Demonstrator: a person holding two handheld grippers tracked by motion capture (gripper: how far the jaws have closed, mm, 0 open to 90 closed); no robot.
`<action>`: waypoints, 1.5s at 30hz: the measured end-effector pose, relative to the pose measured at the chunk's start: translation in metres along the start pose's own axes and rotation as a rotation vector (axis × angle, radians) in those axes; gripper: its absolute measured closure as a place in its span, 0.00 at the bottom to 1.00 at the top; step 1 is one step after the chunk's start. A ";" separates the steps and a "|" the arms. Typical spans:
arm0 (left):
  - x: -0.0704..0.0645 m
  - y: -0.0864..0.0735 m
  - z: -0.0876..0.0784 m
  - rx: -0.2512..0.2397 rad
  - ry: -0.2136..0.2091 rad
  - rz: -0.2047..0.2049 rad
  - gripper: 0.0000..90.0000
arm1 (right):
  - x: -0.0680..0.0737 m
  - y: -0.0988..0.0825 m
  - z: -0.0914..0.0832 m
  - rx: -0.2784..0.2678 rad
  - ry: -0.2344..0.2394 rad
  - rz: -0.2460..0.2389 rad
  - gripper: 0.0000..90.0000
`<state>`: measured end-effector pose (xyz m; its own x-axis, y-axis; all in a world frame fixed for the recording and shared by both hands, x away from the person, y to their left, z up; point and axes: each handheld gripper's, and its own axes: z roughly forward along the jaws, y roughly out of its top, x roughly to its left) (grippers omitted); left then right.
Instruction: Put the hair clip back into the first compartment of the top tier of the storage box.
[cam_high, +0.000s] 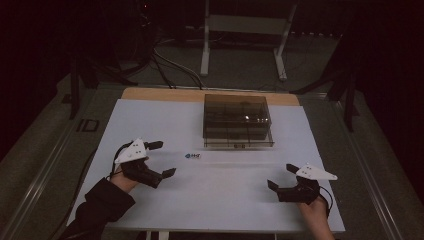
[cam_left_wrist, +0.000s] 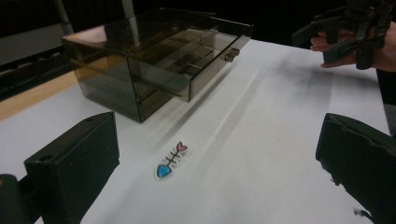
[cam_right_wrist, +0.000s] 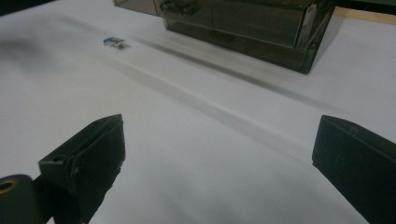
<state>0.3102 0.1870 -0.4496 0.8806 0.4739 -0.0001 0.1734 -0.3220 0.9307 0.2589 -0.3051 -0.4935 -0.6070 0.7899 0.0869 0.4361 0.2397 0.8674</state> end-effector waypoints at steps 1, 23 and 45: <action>0.001 0.001 0.002 0.004 -0.005 0.004 0.01 | 0.000 0.000 0.000 -0.001 0.000 0.001 0.03; 0.026 -0.001 0.063 0.132 -0.065 0.095 0.01 | -0.001 0.000 -0.001 -0.008 0.023 0.015 0.03; 0.040 -0.023 0.104 0.268 -0.116 0.086 0.19 | -0.002 0.000 0.000 0.000 0.042 0.024 0.03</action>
<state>0.3869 0.1279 -0.5089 0.9390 0.3434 0.0185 0.1923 -0.5688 0.7997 0.2596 -0.3067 -0.4939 -0.6240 0.7708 0.1284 0.4510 0.2210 0.8647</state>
